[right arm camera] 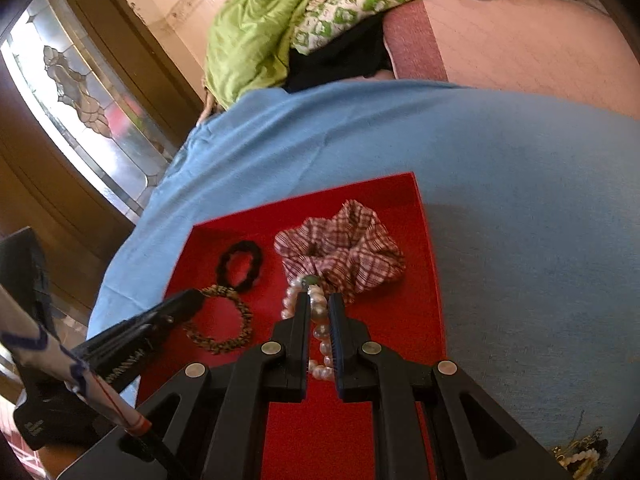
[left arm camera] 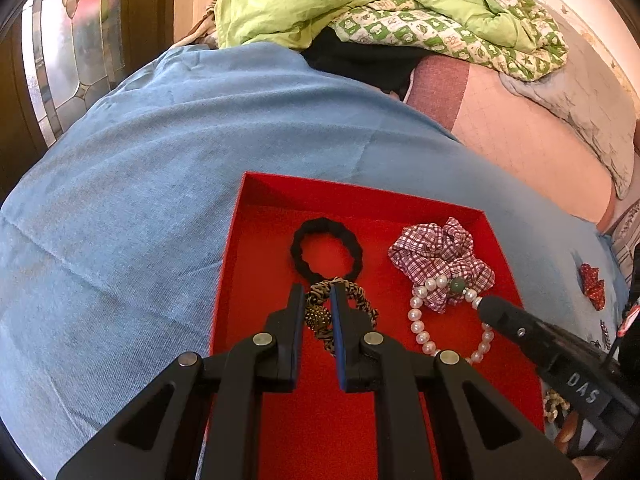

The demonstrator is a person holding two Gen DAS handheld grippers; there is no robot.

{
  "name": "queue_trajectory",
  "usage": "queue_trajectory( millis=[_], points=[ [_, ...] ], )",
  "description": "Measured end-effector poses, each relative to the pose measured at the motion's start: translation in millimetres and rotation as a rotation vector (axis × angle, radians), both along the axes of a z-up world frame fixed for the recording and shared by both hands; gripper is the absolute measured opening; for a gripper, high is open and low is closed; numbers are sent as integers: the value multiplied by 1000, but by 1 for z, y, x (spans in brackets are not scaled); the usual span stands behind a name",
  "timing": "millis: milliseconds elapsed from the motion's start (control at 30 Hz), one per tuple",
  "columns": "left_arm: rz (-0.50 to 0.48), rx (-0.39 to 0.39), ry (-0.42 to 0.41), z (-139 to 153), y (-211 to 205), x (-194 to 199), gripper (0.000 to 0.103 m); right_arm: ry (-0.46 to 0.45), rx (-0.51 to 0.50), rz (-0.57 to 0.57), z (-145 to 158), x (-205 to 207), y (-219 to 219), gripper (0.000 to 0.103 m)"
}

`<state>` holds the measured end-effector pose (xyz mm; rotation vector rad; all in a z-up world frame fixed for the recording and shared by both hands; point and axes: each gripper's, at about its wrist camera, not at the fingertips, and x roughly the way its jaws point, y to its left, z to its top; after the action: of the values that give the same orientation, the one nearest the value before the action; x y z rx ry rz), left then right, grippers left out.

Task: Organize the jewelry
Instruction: 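Open the right tool to drop the pearl bracelet while the left tool releases the leopard bracelet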

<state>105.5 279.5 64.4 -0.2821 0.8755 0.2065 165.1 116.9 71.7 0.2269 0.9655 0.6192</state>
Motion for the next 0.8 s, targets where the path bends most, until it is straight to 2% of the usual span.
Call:
queue_trajectory(
  millis=[133, 267, 400, 500, 567, 633, 700, 767, 800],
  points=[
    [5, 1, -4, 0, -1, 0, 12, 21, -35, 20, -8, 1, 4, 11],
    [3, 1, -9, 1, -2, -1, 12, 3, -46, 19, -4, -1, 2, 12],
    [5, -12, -31, 6, -2, -3, 12, -11, -29, 40, 8, -5, -2, 26],
    [1, -14, -60, 12, -3, -5, 12, -56, -23, 68, 25, -16, -12, 27],
    [-7, -17, -80, 16, -6, -6, 12, -86, -20, 67, 37, -25, -24, 36],
    [-17, -21, -95, 19, -8, -7, 12, -131, -50, 63, 50, -38, -39, 61],
    [-27, -19, -109, 22, -11, -8, 12, -164, -71, 64, 61, -51, -58, 67],
    [-36, -16, -120, 25, -16, -9, 12, -151, -97, 21, 64, -61, -82, 71],
    [-40, -14, -126, 26, -17, -9, 12, -147, -101, -8, 65, -64, -93, 77]
  ],
)
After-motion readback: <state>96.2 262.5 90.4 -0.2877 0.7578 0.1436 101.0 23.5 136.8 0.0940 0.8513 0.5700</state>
